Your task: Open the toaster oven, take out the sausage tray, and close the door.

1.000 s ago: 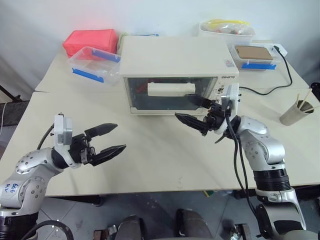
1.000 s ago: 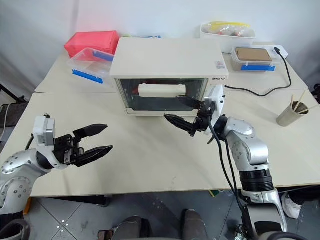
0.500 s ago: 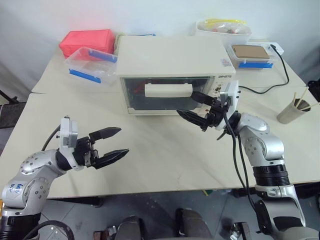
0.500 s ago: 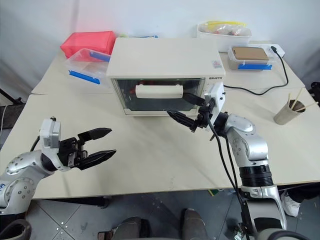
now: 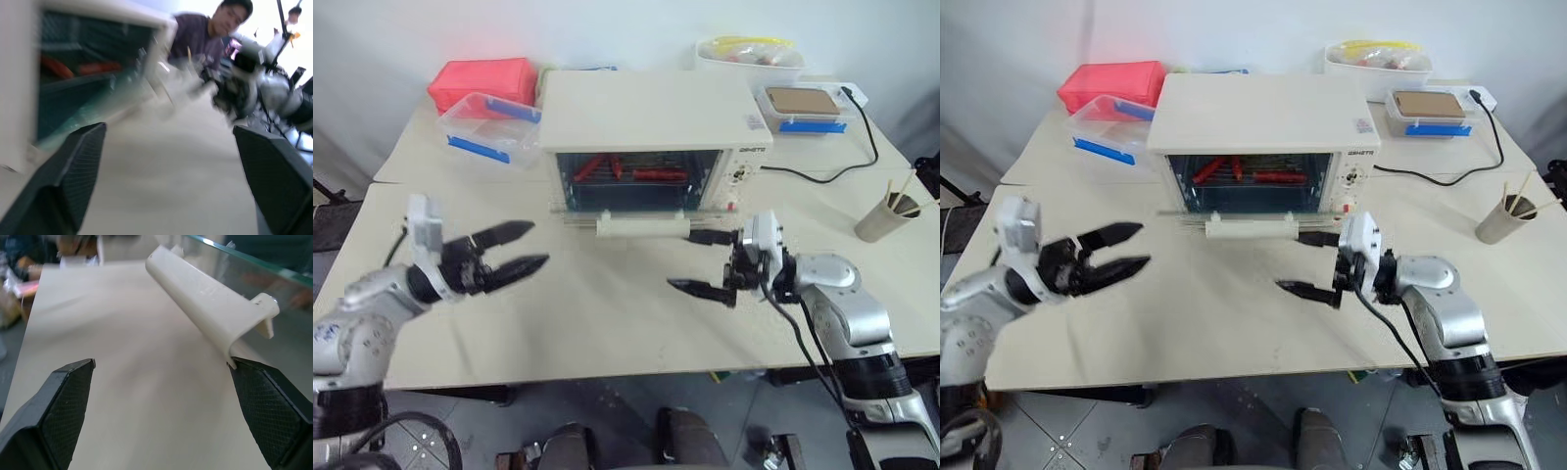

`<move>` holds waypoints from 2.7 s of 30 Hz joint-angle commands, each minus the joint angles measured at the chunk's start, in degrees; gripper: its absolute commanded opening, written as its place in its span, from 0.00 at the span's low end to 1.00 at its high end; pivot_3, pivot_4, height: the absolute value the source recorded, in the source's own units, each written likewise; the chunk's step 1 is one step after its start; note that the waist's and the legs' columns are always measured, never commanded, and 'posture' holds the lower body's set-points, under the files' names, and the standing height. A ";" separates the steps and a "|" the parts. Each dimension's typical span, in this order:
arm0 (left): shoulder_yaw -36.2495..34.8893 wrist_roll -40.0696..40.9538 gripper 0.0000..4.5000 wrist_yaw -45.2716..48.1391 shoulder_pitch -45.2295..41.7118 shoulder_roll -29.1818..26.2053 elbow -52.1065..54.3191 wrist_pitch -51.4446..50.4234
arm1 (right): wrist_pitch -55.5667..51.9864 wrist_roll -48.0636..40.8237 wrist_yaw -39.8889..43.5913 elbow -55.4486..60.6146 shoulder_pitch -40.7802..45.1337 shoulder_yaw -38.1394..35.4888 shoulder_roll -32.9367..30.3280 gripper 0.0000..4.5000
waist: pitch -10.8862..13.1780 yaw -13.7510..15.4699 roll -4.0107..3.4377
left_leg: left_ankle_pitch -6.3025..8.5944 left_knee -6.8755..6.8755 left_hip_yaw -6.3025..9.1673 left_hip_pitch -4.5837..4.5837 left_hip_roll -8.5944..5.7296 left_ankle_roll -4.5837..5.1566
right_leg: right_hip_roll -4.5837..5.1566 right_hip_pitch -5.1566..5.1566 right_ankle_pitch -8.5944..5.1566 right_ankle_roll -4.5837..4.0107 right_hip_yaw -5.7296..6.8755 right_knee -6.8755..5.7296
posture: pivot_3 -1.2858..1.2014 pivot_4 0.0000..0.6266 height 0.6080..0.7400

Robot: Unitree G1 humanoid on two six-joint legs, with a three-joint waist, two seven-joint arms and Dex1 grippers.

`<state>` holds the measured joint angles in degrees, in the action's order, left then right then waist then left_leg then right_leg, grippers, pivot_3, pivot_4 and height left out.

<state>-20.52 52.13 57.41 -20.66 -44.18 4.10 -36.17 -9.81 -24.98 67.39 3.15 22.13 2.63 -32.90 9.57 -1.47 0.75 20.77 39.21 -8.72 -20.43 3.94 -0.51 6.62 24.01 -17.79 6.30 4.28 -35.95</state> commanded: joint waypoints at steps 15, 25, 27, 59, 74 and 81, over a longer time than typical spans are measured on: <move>11.25 -17.27 0.01 5.29 -17.85 13.52 -23.97 18.33 | 7.00 1.18 -1.15 0.12 -2.69 -1.50 0.24 1.00 | 0.05 0.06 0.08 | -0.02 0.08 -0.02 -0.02 -0.02 -0.01 | -0.06 -0.01 0.02 0.03 0.07 -0.02 | 0.52 0.24 1.00; 9.05 -14.77 0.10 8.49 -11.74 9.63 -17.24 11.11 | 3.20 -0.95 -6.56 1.97 -3.06 -4.37 0.84 1.00 | 0.09 -0.65 0.12 | -0.04 0.09 -0.03 0.00 0.02 -0.01 | -0.06 -0.01 0.02 0.04 0.07 -0.05 | 0.52 0.24 1.00; 6.84 -14.89 0.20 7.34 -7.34 7.48 -13.07 11.04 | 1.81 -1.43 -7.93 -0.42 1.49 -4.36 2.28 1.00 | 0.12 -0.81 0.08 | -0.04 0.08 -0.01 0.02 0.06 -0.01 | -0.07 0.00 0.02 0.03 0.06 -0.06 | 0.52 0.24 1.00; 0.55 -9.84 0.87 4.48 9.35 5.95 0.00 8.12 | 9.10 -1.12 -0.37 -2.12 8.19 -1.70 7.02 1.00 | 0.24 -0.23 -0.08 | -0.03 0.00 0.01 -0.10 0.08 0.00 | -0.05 0.14 0.01 0.01 0.08 -0.07 | 0.52 0.24 1.00; 2.83 -12.70 0.41 4.65 -15.20 9.37 -21.38 11.13 | 16.85 3.94 3.96 -4.45 5.06 1.58 4.19 1.00 | 0.26 -0.28 -0.07 | -0.06 0.02 -0.12 -0.08 0.07 -0.06 | -0.08 0.19 0.01 0.01 0.10 -0.13 | 0.52 0.24 1.00; 8.95 -17.37 0.01 7.42 -19.29 13.98 -25.35 15.60 | 17.09 4.24 3.42 -4.36 4.60 1.40 3.96 1.00 | 0.27 -0.28 -0.06 | -0.07 0.03 -0.14 -0.08 0.06 -0.05 | -0.09 0.21 0.01 0.02 0.11 -0.14 | 0.52 0.24 1.00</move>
<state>-13.14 35.89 63.82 -38.58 -31.12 -21.36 -22.43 6.21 -20.23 70.40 -2.86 26.41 3.89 -28.80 9.83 -1.75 0.69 20.70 39.25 -8.86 -20.52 3.99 -0.57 6.53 24.22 -17.78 6.31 4.39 -36.09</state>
